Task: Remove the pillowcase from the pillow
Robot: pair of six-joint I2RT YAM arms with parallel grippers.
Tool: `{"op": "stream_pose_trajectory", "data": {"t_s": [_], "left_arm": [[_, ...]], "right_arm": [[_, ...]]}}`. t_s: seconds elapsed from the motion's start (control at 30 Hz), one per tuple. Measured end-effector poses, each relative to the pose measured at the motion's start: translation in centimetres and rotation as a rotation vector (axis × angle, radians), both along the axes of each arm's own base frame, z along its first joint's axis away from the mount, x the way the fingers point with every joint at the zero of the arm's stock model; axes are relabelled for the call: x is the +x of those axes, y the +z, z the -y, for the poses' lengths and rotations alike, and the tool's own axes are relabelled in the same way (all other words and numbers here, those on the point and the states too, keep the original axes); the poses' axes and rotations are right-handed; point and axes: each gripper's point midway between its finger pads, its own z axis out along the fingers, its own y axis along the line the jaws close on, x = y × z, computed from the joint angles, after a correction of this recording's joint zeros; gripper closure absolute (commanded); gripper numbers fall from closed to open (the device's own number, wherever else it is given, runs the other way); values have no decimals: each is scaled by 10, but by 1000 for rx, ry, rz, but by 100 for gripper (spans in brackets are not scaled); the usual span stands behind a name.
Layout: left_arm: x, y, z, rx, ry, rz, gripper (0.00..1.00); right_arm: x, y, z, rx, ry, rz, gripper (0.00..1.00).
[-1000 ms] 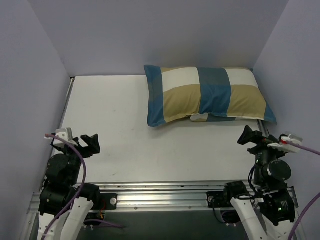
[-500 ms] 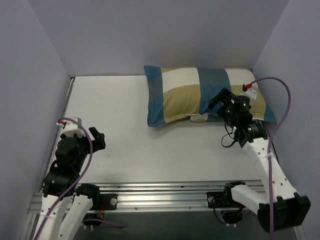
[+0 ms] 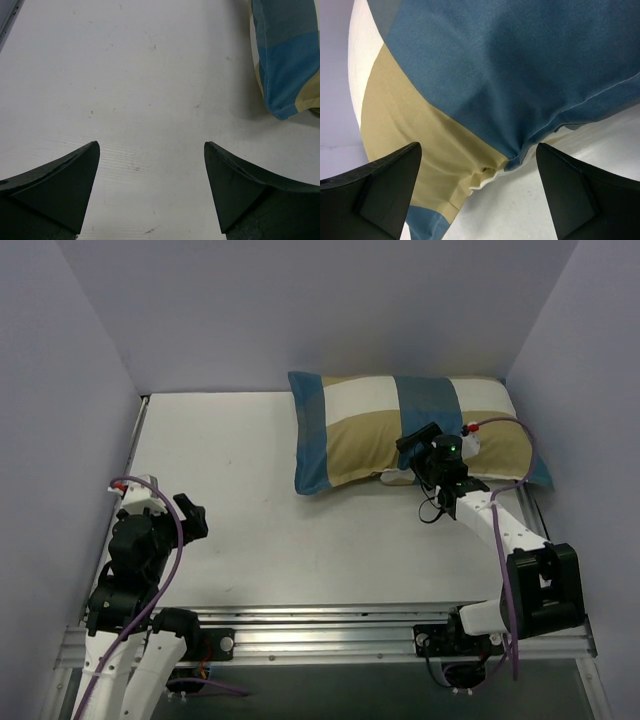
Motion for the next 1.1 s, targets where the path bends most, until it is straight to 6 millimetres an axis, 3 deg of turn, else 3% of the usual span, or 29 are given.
{"op": "stream_pose_trajectory", "data": {"t_s": [0.13, 0.37, 0.47, 0.57, 0.67, 0.7, 0.77, 0.8, 0.93, 1.1], "left_arm": [[0, 0, 0, -1, 0, -2, 6], [1, -2, 1, -3, -6, -8, 6], [1, -2, 2, -3, -8, -9, 6], [1, -2, 2, -3, -9, -12, 6], [2, -3, 2, -3, -11, -15, 5], [2, -3, 2, -3, -12, -15, 5], [2, -3, 2, -3, -12, -17, 5], [2, -4, 2, -3, -12, -18, 5], [2, -4, 2, -2, -9, -20, 5], [3, -6, 3, -6, -16, -28, 5]], "right_arm": [[2, -11, -1, 38, -23, -10, 11], [-12, -51, 1, 84, -71, -82, 14], [-4, -58, 0, 87, -71, -72, 16], [7, -68, -3, 86, -63, -53, 27], [16, -76, -7, 88, -44, -35, 54], [19, -77, -9, 89, -34, -26, 71], [23, -78, -13, 88, -8, -7, 85], [24, -78, -17, 87, 7, -2, 99], [20, -74, -30, 77, 58, 28, 100], [-18, -71, -61, 76, 182, 38, 100]]}}
